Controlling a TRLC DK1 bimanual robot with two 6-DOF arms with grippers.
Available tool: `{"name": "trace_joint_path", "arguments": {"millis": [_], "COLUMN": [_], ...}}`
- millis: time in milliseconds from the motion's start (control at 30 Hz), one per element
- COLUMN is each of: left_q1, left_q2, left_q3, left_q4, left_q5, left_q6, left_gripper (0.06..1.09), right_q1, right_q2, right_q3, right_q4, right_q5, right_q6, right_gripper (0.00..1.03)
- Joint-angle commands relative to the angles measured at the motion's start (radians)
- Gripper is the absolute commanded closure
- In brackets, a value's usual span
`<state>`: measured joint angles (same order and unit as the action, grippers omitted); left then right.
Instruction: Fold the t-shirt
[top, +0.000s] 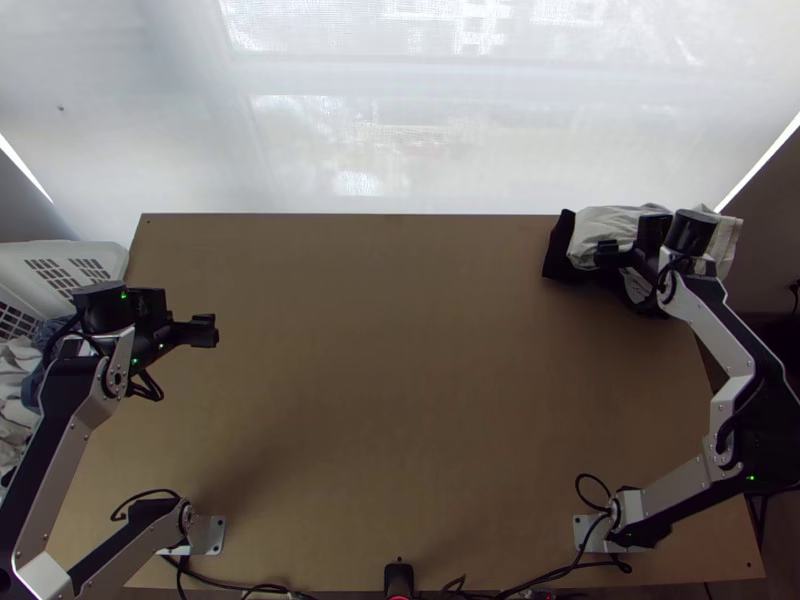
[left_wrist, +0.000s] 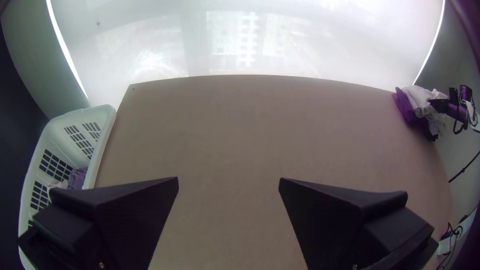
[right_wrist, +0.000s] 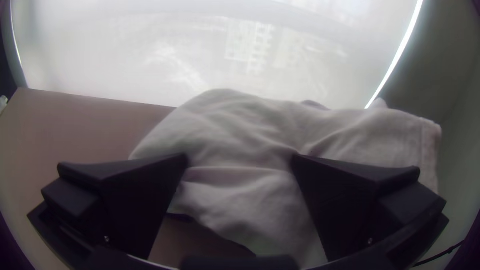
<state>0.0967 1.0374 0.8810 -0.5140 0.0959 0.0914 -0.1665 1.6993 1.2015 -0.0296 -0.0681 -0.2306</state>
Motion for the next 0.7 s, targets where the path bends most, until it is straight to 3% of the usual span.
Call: {"name": "trace_joint_path", "arguments": {"millis": [0, 200, 400, 667], "left_q1": [0.003, 0.003, -0.003, -0.015], "left_q2": [-0.013, -0.037, -0.111, -0.333], "left_q3": [-0.017, -0.022, -0.028, -0.132], "left_q4": [0.002, 0.002, -0.029, -0.040], "left_q5": [0.001, 0.001, 0.002, 0.001], "left_q6": [0.016, 0.014, -0.004, -0.055], "left_gripper": [0.10, 0.10, 0.10, 0.10], "right_q1": [-0.002, -0.007, 0.036, 0.177], "right_q2": [0.129, 0.033, -0.242, -0.678], "right_q3": [0.010, 0.066, 0.070, -0.247], "right_q4": [0.039, 0.017, -0.050, -0.015], "right_q5": [0.011, 0.011, 0.011, 0.011], "right_q6": [0.008, 0.004, 0.019, 0.013], "right_gripper": [0.05, 0.05, 0.05, 0.05]}}
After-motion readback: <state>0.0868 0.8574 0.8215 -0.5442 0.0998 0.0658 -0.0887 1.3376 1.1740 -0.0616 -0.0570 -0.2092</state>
